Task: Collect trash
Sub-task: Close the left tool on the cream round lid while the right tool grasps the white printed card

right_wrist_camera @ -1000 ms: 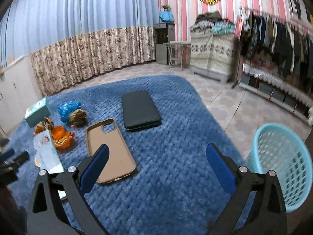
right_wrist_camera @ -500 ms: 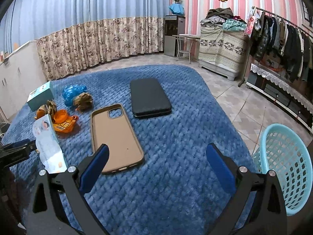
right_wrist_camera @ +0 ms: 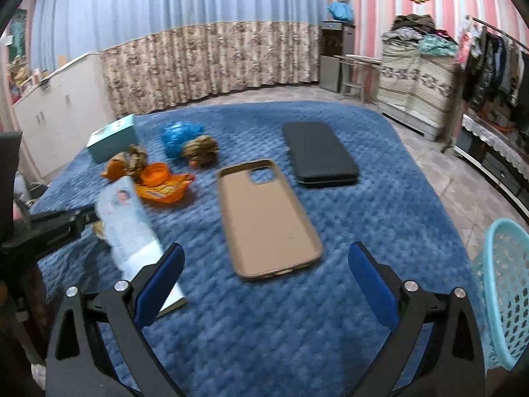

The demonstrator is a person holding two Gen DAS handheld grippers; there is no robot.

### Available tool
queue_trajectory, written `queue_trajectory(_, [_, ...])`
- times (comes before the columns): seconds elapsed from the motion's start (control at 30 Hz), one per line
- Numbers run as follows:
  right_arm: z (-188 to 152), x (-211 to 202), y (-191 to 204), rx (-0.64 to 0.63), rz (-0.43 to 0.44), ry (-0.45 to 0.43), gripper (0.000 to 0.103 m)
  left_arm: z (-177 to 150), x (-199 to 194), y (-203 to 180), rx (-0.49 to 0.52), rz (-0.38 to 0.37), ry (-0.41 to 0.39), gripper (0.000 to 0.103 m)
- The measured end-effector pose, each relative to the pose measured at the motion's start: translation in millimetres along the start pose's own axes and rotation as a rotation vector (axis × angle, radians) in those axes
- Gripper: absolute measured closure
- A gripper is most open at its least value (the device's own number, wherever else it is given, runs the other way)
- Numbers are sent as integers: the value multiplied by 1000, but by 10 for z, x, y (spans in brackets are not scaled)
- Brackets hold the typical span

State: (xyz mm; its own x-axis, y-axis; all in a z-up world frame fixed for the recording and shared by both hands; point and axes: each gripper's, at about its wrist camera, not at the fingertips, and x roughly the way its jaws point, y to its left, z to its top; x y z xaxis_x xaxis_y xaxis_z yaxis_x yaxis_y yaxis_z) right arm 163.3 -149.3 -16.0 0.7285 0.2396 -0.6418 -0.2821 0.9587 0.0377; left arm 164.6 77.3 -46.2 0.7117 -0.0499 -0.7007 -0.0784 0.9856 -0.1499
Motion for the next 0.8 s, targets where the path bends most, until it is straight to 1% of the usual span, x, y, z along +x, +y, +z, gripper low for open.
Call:
queue_trajectory(0.13, [-40,76,181,-49,57,30,6,116,-145,183,-42,20,-39,96])
queue_trajectory(0.23, [-76,133,347,-89,101,51,6,131,-205,293,-59,31,-47,96])
queue_trajectory(0.3, [-99,173,460,-116,133,66,6,115,-258,337,-61,46,-57,96])
queue_trajectory(0.4, [-131,247,590,-149,156,91,6,102,-332,384,-47,77,-79,96])
queue_trajectory(0.5, [-143,337,641,-157,164,121,6,104,-395,488,-68,74,-87,96])
queue_trajectory(0.63, [-145,426,602,-146,167,151,6,106,-411,544,-82,70,-90,96])
queue_trajectory(0.8, [-139,391,544,-111,204,140,6,74,-408,516,-79,57,-88,96])
